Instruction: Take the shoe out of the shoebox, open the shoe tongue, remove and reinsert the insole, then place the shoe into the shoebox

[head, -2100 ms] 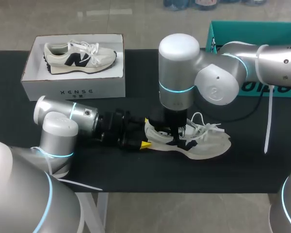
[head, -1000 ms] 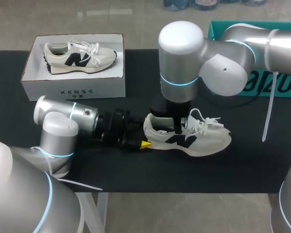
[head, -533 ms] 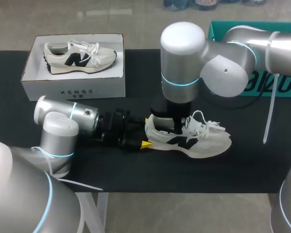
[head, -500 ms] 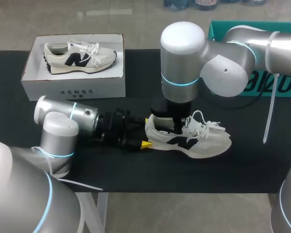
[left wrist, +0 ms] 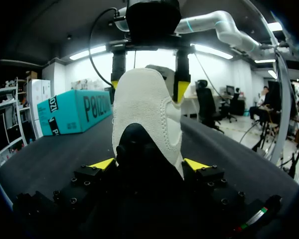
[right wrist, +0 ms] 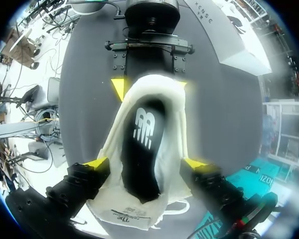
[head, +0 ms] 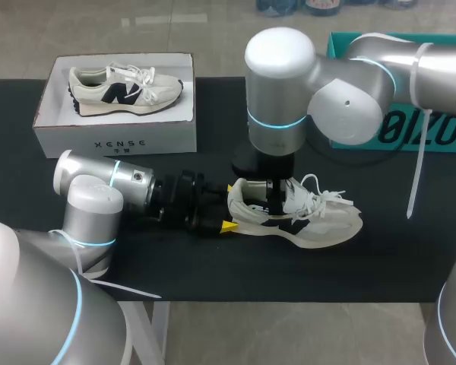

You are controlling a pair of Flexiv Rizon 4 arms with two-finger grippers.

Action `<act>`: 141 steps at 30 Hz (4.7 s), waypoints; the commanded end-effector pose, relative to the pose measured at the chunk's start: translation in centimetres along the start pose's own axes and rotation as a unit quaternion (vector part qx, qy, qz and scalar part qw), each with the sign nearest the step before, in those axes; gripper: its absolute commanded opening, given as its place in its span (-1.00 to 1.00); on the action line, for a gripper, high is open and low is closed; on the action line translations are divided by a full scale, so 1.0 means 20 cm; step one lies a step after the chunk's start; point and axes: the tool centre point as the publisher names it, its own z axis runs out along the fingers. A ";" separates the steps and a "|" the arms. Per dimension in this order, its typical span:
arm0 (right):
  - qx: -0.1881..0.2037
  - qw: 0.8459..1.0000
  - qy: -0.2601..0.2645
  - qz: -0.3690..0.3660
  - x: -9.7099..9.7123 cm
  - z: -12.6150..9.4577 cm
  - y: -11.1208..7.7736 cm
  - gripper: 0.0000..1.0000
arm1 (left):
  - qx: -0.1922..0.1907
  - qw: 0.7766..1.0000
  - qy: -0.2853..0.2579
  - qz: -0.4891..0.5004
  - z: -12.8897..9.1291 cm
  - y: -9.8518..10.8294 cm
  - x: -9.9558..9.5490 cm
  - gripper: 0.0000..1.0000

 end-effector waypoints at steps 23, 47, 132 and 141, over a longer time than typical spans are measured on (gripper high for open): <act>0.025 0.999 -0.020 0.006 0.05 -0.08 0.05 -0.76 | -0.001 1.000 0.000 0.000 0.01 0.01 0.00 -1.00; 0.022 1.000 -0.013 0.008 0.01 -0.04 0.03 -0.36 | -0.001 1.000 0.000 0.000 0.01 0.01 0.00 -1.00; 0.053 0.996 0.071 -0.011 0.05 0.50 0.00 -1.00 | -0.001 1.000 0.000 0.000 0.01 0.01 0.00 -1.00; 0.049 0.997 0.065 -0.013 0.06 0.47 0.00 -1.00 | -0.001 1.000 0.000 0.000 0.01 0.01 0.00 -1.00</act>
